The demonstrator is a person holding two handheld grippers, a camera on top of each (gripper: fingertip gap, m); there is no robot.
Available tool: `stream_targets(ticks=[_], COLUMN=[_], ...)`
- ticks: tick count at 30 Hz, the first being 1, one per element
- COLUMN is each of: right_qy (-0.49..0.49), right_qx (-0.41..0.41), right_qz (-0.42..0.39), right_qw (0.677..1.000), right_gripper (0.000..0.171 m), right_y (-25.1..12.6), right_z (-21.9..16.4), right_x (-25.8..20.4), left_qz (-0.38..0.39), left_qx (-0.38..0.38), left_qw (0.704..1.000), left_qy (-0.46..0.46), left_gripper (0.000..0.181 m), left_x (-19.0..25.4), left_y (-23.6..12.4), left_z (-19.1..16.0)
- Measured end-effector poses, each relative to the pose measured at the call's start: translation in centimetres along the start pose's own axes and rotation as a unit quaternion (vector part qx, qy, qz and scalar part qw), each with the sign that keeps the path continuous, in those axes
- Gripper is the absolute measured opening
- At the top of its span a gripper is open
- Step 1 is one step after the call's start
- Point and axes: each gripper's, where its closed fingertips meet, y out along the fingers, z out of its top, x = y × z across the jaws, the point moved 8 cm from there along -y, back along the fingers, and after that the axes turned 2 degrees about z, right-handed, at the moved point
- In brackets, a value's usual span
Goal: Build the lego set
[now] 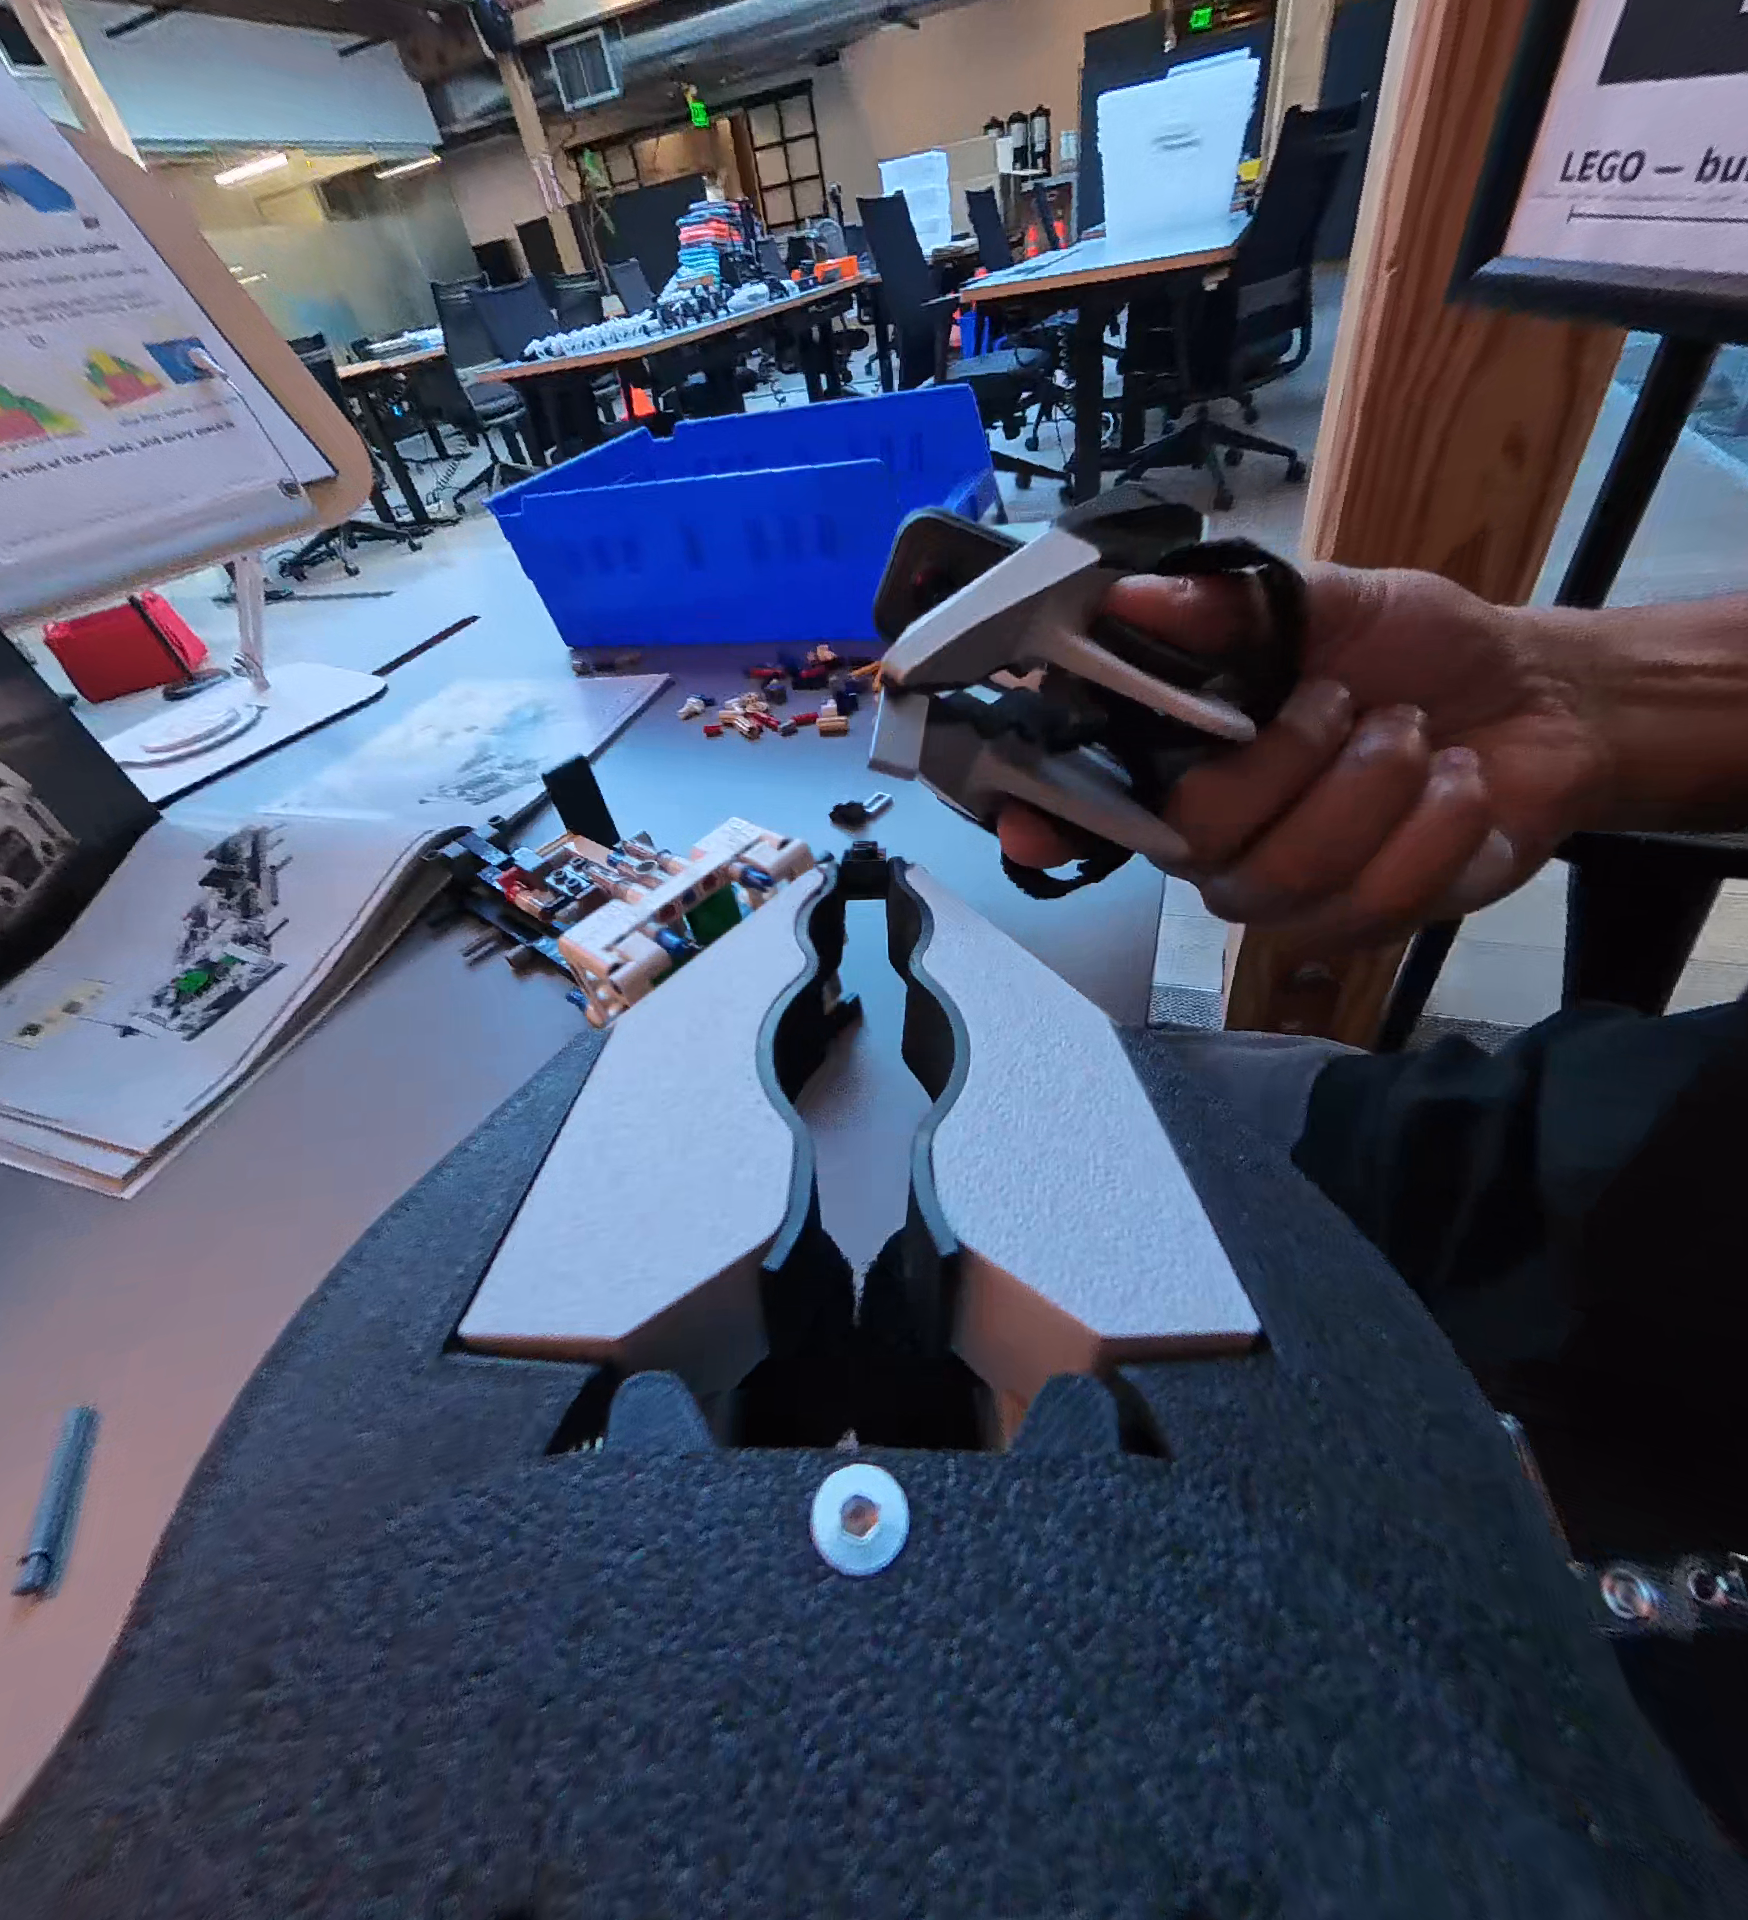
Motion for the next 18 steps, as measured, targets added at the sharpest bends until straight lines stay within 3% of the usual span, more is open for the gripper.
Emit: stream_targets(ticks=[18], right_qy=[0.029], right_qx=[0.027], right_qz=[-0.016], right_qw=[0.999], right_gripper=[0.001], right_y=[-0.2], right_z=[1.3], right_x=[1.3], left_qz=[0.013], left_qx=[0.005], left_qw=[1.0], left_qy=[0.023], left_gripper=[0.006], left_x=[-1.1], left_y=[0.9], left_z=[0.8])
